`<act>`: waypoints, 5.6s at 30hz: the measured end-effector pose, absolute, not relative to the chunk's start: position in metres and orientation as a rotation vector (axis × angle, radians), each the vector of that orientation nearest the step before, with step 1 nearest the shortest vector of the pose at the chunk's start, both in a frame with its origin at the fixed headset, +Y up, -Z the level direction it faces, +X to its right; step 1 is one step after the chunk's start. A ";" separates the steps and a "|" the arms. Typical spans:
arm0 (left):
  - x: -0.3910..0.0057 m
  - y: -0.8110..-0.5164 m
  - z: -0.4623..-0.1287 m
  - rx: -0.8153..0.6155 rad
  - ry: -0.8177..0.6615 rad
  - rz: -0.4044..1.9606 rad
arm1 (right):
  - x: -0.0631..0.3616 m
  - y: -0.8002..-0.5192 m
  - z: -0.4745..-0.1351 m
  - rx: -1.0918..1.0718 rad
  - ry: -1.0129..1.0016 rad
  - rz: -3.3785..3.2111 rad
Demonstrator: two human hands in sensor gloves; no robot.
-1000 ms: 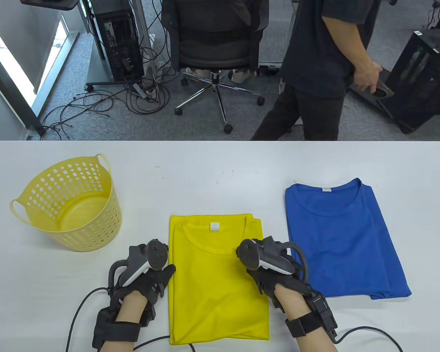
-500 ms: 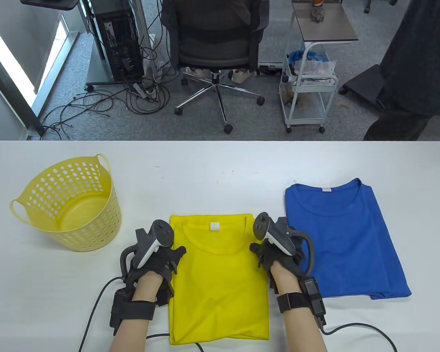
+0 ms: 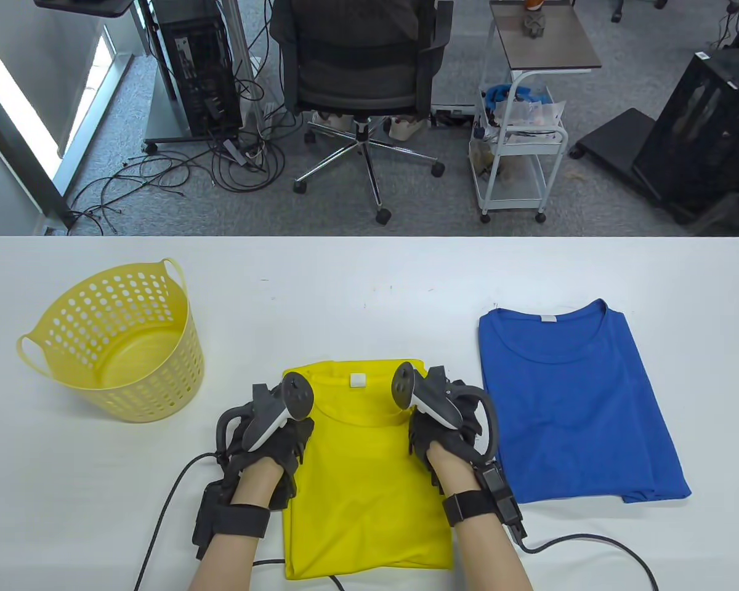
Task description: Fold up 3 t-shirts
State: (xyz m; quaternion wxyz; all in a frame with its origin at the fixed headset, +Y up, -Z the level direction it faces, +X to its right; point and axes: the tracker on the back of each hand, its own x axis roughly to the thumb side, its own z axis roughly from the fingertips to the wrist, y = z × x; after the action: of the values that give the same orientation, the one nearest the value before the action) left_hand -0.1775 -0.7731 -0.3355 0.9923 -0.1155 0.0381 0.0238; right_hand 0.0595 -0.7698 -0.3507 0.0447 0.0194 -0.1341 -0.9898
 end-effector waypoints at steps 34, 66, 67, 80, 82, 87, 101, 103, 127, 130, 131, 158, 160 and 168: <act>-0.095 -0.707 -0.273 0.060 -0.091 0.335 | 0.179 -0.653 -0.260 0.201 0.005 -3.139; 0.048 -0.704 -0.307 0.047 -0.194 0.534 | 0.333 -0.619 -0.269 0.633 0.042 -3.197; 0.051 -0.703 -0.310 0.053 -0.194 0.545 | 0.336 -0.617 -0.271 0.644 0.056 -3.199; 0.060 -0.698 -0.355 0.100 -0.176 0.527 | 0.341 -0.612 -0.315 0.668 0.126 -3.193; 0.063 -0.700 -0.365 0.096 -0.170 0.518 | 0.343 -0.615 -0.327 0.685 0.102 -3.191; 0.070 -0.708 -0.382 0.085 -0.160 0.502 | 0.349 -0.625 -0.347 0.709 0.104 -3.194; 0.097 -0.759 -0.429 -0.064 -0.089 0.297 | 0.370 -0.713 -0.415 0.935 -0.231 -3.166; 0.098 -0.763 -0.432 -0.090 -0.065 0.247 | 0.373 -0.723 -0.418 0.973 -0.263 -3.139; -0.077 -0.710 -0.360 -0.053 -0.084 0.219 | 0.263 -0.675 -0.336 0.578 0.014 -3.148; -0.108 -0.693 -0.344 -0.031 -0.091 0.216 | 0.244 -0.674 -0.321 0.495 0.046 -3.199; -0.120 -0.686 -0.338 -0.018 -0.093 0.208 | 0.237 -0.674 -0.315 0.460 0.052 -3.214; -0.269 -0.739 -0.256 -0.176 -0.008 0.077 | 0.178 -0.726 -0.246 -0.148 -0.036 -3.290; -0.271 -0.739 -0.255 -0.132 -0.009 0.072 | 0.178 -0.727 -0.246 -0.150 -0.051 -3.265; -0.270 -0.742 -0.259 -0.181 0.013 0.072 | 0.178 -0.726 -0.245 -0.169 -0.044 -3.277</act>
State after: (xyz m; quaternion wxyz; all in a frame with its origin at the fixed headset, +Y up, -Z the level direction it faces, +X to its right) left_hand -0.2703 -0.7421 -0.2592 0.9952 -0.0903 0.0065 0.0362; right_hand 0.1783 -0.7265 -0.2452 -0.0700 -0.0515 -0.0135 -0.9961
